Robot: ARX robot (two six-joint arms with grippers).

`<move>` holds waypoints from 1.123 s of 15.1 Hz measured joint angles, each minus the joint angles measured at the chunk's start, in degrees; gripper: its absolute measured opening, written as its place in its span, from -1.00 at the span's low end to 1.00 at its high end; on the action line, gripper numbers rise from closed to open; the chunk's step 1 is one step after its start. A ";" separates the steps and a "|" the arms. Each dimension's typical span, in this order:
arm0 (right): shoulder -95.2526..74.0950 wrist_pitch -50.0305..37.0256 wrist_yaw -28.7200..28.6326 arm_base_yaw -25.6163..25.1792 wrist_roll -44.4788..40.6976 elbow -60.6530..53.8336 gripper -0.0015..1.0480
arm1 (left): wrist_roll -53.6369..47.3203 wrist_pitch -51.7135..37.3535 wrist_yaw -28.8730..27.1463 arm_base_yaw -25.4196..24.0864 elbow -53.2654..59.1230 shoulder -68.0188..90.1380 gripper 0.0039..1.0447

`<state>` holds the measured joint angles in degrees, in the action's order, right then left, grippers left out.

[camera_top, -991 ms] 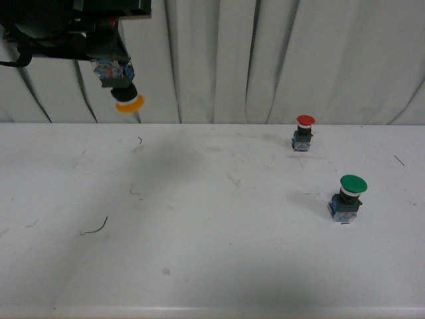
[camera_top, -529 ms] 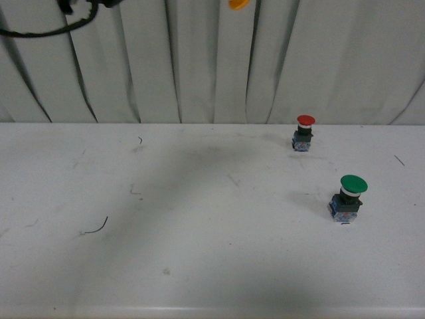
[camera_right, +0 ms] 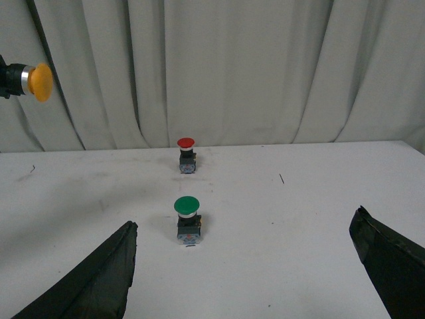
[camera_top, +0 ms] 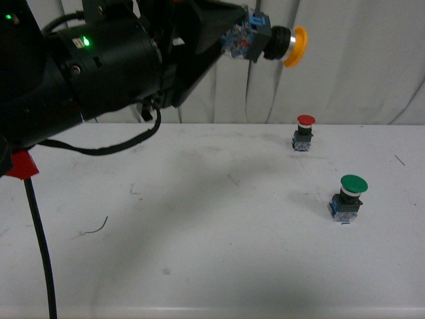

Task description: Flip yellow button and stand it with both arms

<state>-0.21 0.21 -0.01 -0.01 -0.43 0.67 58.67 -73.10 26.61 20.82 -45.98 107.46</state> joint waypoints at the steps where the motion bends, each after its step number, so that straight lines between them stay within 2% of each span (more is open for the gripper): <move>1: 0.00 -0.02 0.00 0.00 0.00 0.00 0.87 | 1.01 -0.22 -0.02 0.42 0.15 0.20 -0.43; 8: 0.00 -0.24 -0.15 -0.04 0.07 -0.02 0.87 | 2.40 -0.42 0.42 0.46 -1.64 0.17 -0.43; 9: -1.92 -11.06 -8.20 -3.74 1.51 -0.35 0.87 | 2.40 -0.44 0.33 0.72 -1.64 0.07 -0.43; 10: -7.72 -20.92 -13.00 -7.34 3.13 -0.24 0.87 | 2.36 -0.42 0.28 0.79 -1.68 0.07 -0.43; 11: -18.40 -30.82 -12.90 -6.60 4.11 -0.07 0.87 | 2.34 -0.44 0.24 0.96 -1.68 0.07 -0.43; 13: -40.30 -48.61 -6.64 -1.95 5.92 2.84 0.87 | 2.32 -0.39 -0.42 1.18 -1.84 0.04 -0.43; 14: -49.35 -54.69 -3.56 0.00 6.16 7.69 0.87 | 2.12 -0.44 -0.42 1.57 -1.90 0.04 -0.43; 15: -58.90 -57.29 -0.98 2.01 6.91 15.08 0.87 | 1.53 -0.46 -0.42 1.99 -1.90 0.04 -0.43; 17: -74.95 -51.41 4.09 4.76 8.15 27.82 0.87 | 1.20 -0.42 -0.42 2.08 -1.90 -0.13 -0.43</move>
<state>-75.16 -51.20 4.08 4.75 7.73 28.49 59.88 -73.52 26.20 22.90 -47.88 107.33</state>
